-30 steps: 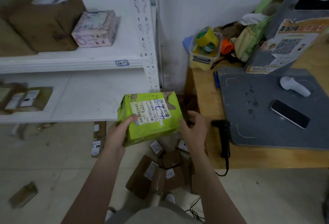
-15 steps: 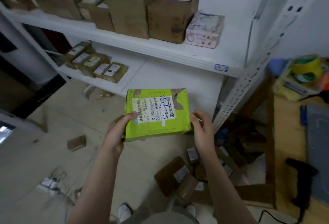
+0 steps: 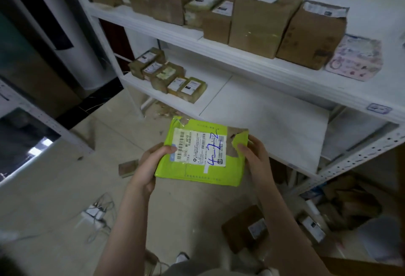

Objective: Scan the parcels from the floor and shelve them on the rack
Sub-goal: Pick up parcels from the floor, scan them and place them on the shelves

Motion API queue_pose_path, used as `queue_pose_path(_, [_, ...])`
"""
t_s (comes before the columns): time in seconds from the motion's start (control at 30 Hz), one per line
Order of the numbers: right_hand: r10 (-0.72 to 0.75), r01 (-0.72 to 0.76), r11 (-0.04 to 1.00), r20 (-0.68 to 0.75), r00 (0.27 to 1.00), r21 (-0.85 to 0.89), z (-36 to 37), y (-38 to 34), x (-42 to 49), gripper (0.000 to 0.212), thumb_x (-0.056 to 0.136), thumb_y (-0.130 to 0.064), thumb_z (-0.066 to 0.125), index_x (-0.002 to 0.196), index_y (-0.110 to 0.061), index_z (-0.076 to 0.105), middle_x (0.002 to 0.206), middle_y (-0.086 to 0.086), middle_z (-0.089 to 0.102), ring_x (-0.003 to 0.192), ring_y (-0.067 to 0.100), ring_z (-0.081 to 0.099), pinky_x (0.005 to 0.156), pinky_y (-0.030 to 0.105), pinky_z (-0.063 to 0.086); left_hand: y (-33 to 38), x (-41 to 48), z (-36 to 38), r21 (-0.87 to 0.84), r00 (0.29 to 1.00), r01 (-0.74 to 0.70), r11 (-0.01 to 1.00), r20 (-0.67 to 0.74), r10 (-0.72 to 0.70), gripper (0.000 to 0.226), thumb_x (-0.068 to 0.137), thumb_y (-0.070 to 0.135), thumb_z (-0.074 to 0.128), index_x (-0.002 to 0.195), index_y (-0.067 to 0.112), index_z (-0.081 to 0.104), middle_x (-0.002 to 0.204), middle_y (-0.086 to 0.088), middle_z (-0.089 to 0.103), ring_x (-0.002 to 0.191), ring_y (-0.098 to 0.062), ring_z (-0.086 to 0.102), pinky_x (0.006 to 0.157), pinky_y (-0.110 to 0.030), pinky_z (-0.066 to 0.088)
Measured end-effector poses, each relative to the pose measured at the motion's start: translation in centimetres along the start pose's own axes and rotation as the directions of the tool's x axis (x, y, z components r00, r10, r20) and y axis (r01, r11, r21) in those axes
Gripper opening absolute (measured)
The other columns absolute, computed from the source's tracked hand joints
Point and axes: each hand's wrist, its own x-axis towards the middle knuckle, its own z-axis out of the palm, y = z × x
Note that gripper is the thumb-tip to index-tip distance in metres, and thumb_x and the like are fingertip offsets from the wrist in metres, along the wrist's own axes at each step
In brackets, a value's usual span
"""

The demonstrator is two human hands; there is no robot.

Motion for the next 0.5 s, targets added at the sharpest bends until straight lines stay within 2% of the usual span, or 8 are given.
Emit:
queue_pose_path(0.07, [0.059,-0.062,0.997,0.065,0.996,0.044,1.7,0.3,0.1,0.069,0.072,-0.023,0.074,0.136,-0.012,0.051,0.124,0.007,0.065,0.109,0.023,0.065,0.093,0.037,0.052,0.6,0.4,-2.8,0.06,1.0,-0.019,0.998,0.025,0.018,0.073,0.047,0.037,0.076,0.112,0.007,0.072,0.105,-0.015,0.076,0.085,-0.023,0.072,0.064,-0.027,0.055])
queue_pose_path(0.13, [0.12,-0.132,0.986,0.121,0.985,0.099,3.3,0.7,-0.1,0.078,0.063,-0.031,0.075,0.136,-0.017,0.05,0.116,0.005,0.066,0.1,0.02,0.065,0.087,0.035,0.052,1.1,1.0,-5.4,0.094,0.998,-0.014,0.995,0.066,0.008,0.078,0.046,0.036,0.077,0.119,0.009,0.07,0.109,-0.014,0.075,0.089,-0.024,0.072,0.07,-0.03,0.055])
queue_pose_path(0.2, [0.173,-0.197,0.973,0.181,0.968,0.123,4.7,1.4,-0.3,0.094,0.059,-0.041,0.081,0.142,-0.014,0.045,0.126,0.013,0.064,0.111,0.029,0.064,0.095,0.045,0.051,1.4,1.7,-7.6,0.114,0.997,-0.006,0.994,0.071,-0.003,0.093,0.045,0.034,0.082,0.133,0.011,0.062,0.119,-0.013,0.072,0.102,-0.026,0.071,0.082,-0.036,0.056])
queue_pose_path(0.27, [0.199,-0.239,0.96,0.242,0.95,0.147,5.7,2.9,-0.4,0.106,0.064,-0.045,0.084,0.149,-0.006,0.035,0.14,0.025,0.053,0.126,0.042,0.053,0.105,0.054,0.043,1.9,2.2,-9.5,0.142,0.997,-0.013,0.99,0.078,0.002,0.105,0.044,0.034,0.087,0.142,0.013,0.055,0.129,-0.012,0.067,0.114,-0.029,0.068,0.096,-0.045,0.054])
queue_pose_path(0.33, [0.182,-0.246,0.953,0.314,0.932,0.178,6.9,3.1,-1.3,0.082,0.075,-0.041,0.076,0.144,-0.008,0.046,0.138,0.029,0.052,0.12,0.04,0.055,0.096,0.046,0.048,2.4,2.5,-11.0,0.167,0.996,-0.024,0.986,0.091,0.009,0.108,0.043,0.034,0.088,0.143,0.014,0.054,0.133,-0.012,0.065,0.117,-0.03,0.066,0.102,-0.048,0.051])
queue_pose_path(0.4, [0.162,-0.242,0.956,0.389,0.907,0.165,7.9,3.4,-1.5,0.05,0.078,-0.038,0.07,0.123,-0.015,0.067,0.122,0.021,0.065,0.106,0.031,0.064,0.086,0.038,0.054,2.9,2.7,-11.8,0.161,0.995,-0.021,0.987,0.099,0.005,0.109,0.042,0.032,0.086,0.144,0.014,0.052,0.131,-0.011,0.066,0.116,-0.029,0.067,0.1,-0.045,0.052])
queue_pose_path(0.43, [0.14,-0.232,0.956,0.421,0.896,0.178,8.3,3.4,-1.4,0.052,0.074,-0.042,0.075,0.119,-0.017,0.069,0.119,0.017,0.068,0.104,0.029,0.067,0.085,0.037,0.055,3.2,2.8,-12.0,0.157,0.995,-0.021,0.987,0.101,0.005,0.11,0.041,0.032,0.086,0.144,0.013,0.052,0.131,-0.009,0.066,0.117,-0.028,0.066,0.101,-0.044,0.052])
queue_pose_path(0.5, [0.153,-0.239,0.955,0.397,0.905,0.175,8.7,3.7,-0.7,0.083,0.064,-0.048,0.082,0.134,-0.011,0.057,0.131,0.021,0.061,0.113,0.034,0.063,0.092,0.044,0.052,3.6,3.4,-12.2,0.141,0.997,-0.02,0.99,0.081,0.008,0.111,0.039,0.035,0.087,0.143,0.015,0.053,0.134,-0.005,0.064,0.121,-0.025,0.064,0.108,-0.045,0.047])
